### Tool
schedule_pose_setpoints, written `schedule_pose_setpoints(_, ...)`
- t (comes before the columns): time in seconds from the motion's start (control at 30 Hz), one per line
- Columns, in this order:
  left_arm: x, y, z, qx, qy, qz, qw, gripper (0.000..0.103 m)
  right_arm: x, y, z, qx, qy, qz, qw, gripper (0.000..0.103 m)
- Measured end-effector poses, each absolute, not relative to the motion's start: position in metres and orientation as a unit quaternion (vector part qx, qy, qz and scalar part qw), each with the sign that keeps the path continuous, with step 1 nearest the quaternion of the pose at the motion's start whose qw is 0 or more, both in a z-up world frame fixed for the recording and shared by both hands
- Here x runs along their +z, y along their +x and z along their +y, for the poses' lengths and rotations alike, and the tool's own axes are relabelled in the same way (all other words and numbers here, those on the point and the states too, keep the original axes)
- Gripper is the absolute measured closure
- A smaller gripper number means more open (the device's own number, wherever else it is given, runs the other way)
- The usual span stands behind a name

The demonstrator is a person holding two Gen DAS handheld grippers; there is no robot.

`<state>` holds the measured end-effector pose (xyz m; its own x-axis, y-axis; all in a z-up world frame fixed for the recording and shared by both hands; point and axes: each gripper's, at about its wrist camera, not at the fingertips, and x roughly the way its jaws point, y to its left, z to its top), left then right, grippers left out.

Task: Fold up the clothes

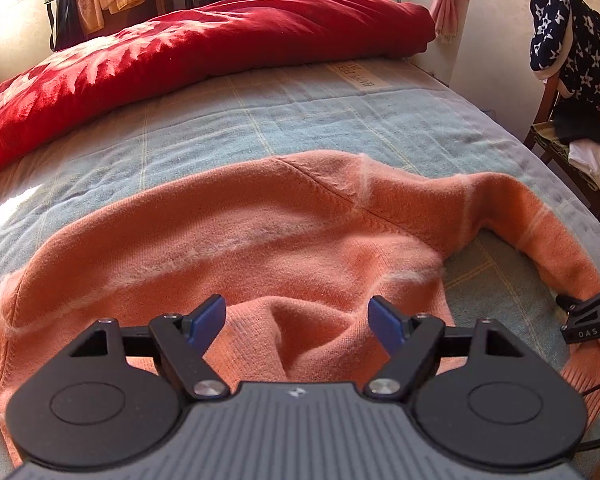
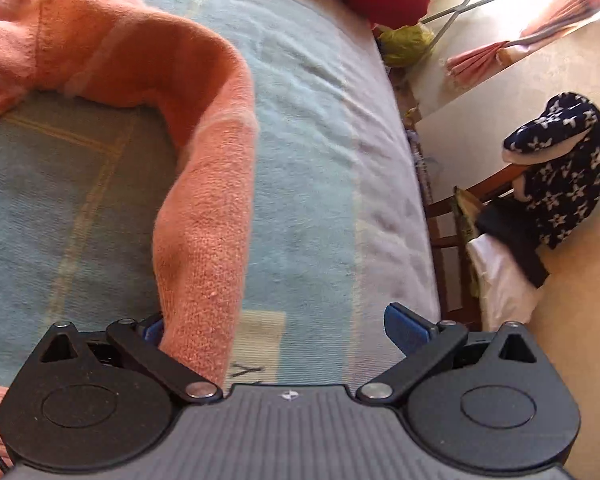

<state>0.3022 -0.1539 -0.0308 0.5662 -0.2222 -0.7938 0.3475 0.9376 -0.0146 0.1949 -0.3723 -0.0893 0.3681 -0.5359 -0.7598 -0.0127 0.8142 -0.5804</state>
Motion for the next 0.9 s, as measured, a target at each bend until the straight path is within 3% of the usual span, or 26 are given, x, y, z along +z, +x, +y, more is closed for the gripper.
schedule_pose_setpoints(0.27,-0.03,0.303,-0.159,-0.168,0.061,0.431,0.884,0.024,-0.095,0.218,-0.374,-0.151,-0.325,0.482,0.799,0.0)
schedule_pose_setpoints(0.43,-0.028,0.307,-0.154,-0.161,0.061,0.431,0.886,0.024,-0.084,0.235,-0.419,-0.214,-0.307,0.475,0.797,0.0)
schedule_pose_setpoints(0.77,-0.026,0.309,-0.149,-0.159,0.05,0.433,0.886,0.024,-0.06,0.265,-0.466,-0.245,-0.386,0.412,0.789,0.0)
schedule_pose_setpoints(0.9,-0.026,0.309,-0.147,-0.157,0.051,0.434,0.885,0.024,-0.077,0.269,-0.486,-0.25,-0.438,0.433,0.747,0.0)
